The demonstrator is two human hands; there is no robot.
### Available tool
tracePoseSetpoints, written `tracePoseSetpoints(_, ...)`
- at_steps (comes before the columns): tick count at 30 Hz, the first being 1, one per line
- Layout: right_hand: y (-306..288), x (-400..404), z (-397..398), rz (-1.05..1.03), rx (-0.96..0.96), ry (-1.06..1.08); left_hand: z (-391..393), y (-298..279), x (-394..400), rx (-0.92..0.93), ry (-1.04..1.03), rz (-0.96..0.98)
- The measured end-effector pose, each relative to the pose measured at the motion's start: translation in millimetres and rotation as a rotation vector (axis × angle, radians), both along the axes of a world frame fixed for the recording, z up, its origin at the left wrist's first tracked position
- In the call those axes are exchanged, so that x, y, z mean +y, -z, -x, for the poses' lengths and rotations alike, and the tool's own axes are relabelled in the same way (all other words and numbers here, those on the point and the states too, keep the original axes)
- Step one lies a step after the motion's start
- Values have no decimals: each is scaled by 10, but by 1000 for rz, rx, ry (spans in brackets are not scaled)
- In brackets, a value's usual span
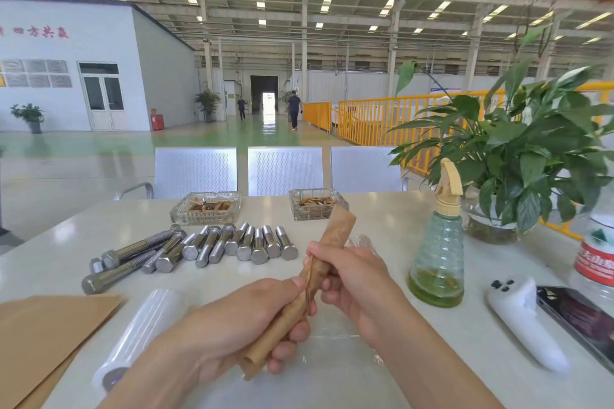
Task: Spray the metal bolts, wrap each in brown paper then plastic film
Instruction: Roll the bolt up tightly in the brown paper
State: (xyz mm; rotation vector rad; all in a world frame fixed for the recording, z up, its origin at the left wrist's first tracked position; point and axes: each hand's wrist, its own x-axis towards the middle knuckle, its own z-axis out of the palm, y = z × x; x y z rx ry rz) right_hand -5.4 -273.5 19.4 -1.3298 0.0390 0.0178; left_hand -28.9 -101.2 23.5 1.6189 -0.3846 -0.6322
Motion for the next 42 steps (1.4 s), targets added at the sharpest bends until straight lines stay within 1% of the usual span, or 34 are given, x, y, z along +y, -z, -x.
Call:
tracePoseSetpoints(2, 17, 27, -21, 22, 56, 83, -7, 23, -32, -33, -19, -21)
tracePoseSetpoints(5, 38, 64, -47, 48, 79, 151, -26, 82, -69, -98, -37, -41)
tracePoseSetpoints(7, 34, 89, -49, 36, 91, 163, -28, 78, -84, -73, -49, -21)
tracePoseSetpoints(8, 24, 95, -47, 7, 95, 144, -16, 59, -87, -22, -46, 14)
tracePoseSetpoints(10, -1, 81, -37, -91, 84, 30, -11, 29, -73, 74, -26, 110)
tracePoseSetpoints(12, -21, 56, -24, -146, 59, -99, 0, 21, -52, 122, -6, 164)
tracePoseSetpoints(13, -30, 51, -17, -133, 53, -124, -1, 32, -45, 123, -9, 173)
tracePoseSetpoints(15, -44, 60, -18, -50, 72, -84, 17, 33, -64, 113, -29, 141)
tracePoseSetpoints(18, -66, 77, -45, 122, 91, 60, 40, 15, -114, 88, -55, 83)
tracePoseSetpoints(20, -87, 101, -85, 167, 65, 125, 39, 9, -123, 70, -69, 67)
tracePoseSetpoints(22, -119, 144, -113, 147, 66, 168, 26, 9, -120, 57, -77, 66)
tracePoseSetpoints(26, -166, 189, -147, 9, 63, 163, 0, -1, -58, 93, -70, 93)
tracePoseSetpoints(28, -136, 161, -178, 38, 29, 206, -5, 2, -28, 95, -54, 85)
tracePoseSetpoints(33, 2, 130, -225, 309, -167, 287, -23, -18, -17, 73, -71, 27)
tracePoseSetpoints(36, 19, 114, -198, 383, -282, 169, -24, -50, 11, 93, -84, 54)
tracePoseSetpoints(39, 54, 110, -179, 333, -369, 68, -20, -62, 26, 100, -83, 47)
tracePoseSetpoints(42, 83, 83, -143, 358, -427, 3, -21, -78, 77, 120, -80, 37)
